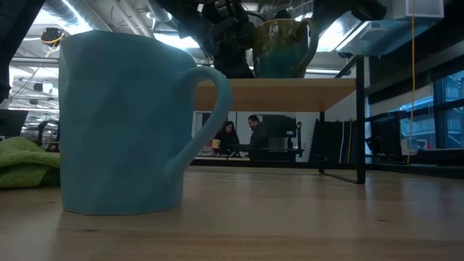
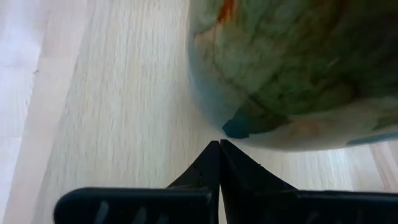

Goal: Stack small to large cups/mugs on shelf
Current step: Put the brown mug on the shelf

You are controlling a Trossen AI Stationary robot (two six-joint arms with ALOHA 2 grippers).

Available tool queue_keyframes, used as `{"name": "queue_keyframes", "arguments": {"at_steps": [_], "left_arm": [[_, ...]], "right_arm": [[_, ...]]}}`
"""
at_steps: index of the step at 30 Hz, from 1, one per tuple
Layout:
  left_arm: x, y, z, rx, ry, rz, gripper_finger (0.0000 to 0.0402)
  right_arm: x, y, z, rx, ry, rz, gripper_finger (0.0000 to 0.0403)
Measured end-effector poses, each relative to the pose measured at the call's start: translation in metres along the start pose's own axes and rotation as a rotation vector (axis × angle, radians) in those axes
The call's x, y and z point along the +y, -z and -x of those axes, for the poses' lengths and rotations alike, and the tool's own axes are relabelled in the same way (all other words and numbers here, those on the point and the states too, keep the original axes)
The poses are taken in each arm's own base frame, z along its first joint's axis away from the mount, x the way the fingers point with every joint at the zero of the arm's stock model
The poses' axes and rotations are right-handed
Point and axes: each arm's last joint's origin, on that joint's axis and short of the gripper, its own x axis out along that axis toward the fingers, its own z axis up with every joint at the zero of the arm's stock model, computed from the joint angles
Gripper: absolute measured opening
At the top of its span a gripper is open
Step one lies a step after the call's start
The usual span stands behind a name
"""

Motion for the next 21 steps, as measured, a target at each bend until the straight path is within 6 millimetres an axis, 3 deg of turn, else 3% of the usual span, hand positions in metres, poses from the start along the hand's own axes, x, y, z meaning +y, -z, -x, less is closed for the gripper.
{"name": "queue_keyframes", "arguments": {"at_steps": [9,21], "left_arm": [[0.007,0.003,-0.016,0.011,0.018,0.005,0.0],[0.008,0.002,-0.017,-0.009,0.012,-0.007,0.0]], "right_arm": [[0.004,0.001,-0.004,-0.004,-0.012,-0.005,0.001],[0.011,0.011,-0.007,0.017,-0.018,-0.018,0.001]]}}
